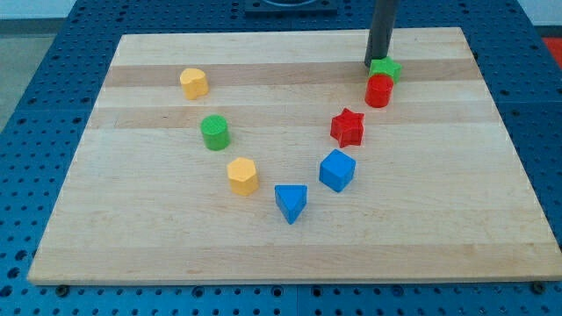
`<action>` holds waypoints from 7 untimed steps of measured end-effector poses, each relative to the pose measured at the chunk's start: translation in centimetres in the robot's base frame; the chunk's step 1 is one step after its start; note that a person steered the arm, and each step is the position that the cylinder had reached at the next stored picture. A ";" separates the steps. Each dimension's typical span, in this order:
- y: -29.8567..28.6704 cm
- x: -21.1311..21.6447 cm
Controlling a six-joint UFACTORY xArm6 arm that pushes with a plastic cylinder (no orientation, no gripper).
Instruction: Move the green star and red circle closer to red star
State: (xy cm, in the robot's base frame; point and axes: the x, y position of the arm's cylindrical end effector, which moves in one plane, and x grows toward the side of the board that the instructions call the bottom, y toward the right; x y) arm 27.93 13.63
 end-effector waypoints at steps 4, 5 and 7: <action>6.4 2.0; 6.2 4.0; 5.1 1.1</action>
State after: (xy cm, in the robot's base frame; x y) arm 29.03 18.77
